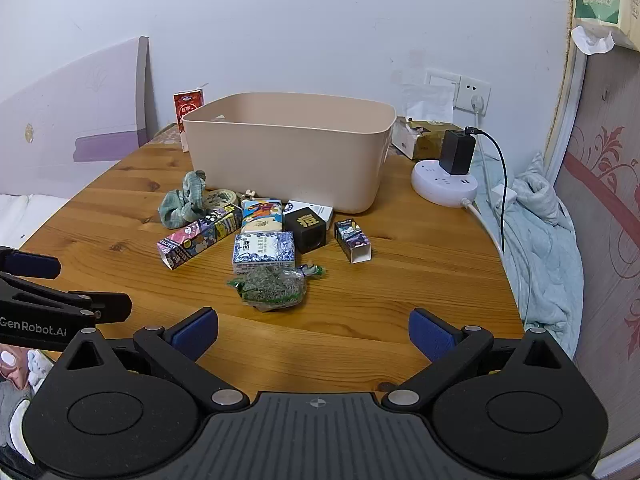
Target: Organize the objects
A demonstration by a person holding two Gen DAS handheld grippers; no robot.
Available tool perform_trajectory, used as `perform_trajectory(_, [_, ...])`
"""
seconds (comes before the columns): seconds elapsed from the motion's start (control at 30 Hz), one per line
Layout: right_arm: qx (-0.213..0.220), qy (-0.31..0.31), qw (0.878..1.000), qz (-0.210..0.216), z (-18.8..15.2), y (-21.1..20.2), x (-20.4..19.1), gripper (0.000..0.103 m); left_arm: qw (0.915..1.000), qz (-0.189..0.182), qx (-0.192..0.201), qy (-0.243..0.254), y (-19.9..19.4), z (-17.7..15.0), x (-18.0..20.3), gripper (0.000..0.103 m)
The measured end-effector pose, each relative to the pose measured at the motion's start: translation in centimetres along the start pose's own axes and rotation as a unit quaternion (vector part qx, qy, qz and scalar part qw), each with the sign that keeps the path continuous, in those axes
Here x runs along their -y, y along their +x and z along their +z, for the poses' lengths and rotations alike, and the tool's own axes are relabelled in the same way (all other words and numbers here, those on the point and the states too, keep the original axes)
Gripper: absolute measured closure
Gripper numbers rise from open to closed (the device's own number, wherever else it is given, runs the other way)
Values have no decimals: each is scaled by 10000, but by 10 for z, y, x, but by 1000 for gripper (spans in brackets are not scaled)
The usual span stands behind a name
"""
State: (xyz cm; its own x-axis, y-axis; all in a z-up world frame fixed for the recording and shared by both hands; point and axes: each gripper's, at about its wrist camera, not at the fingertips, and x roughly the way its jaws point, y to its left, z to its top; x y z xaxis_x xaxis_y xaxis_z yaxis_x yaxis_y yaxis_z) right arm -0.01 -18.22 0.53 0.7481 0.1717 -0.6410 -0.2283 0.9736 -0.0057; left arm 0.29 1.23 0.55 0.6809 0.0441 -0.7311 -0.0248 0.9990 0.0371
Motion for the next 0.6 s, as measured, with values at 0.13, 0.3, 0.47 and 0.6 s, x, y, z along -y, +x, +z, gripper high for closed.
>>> perform_trajectory(0.13, [-6, -2, 10000, 5, -1, 1, 0, 0, 10000, 13, -4, -1, 0, 1, -2, 9])
perform_trajectory(0.3, [-27, 7, 10000, 23, 0, 2, -1, 0, 10000, 31, -13, 5, 0, 0, -2, 9])
perform_trajectory(0.47, [-48, 28, 10000, 31, 0, 4, 0, 0, 10000, 28, -12, -4, 0, 0, -2, 9])
perform_trajectory(0.6, [-75, 56, 9999, 39, 0, 5, 0, 0, 10000, 39, -41, 12, 2, -1, -4, 9])
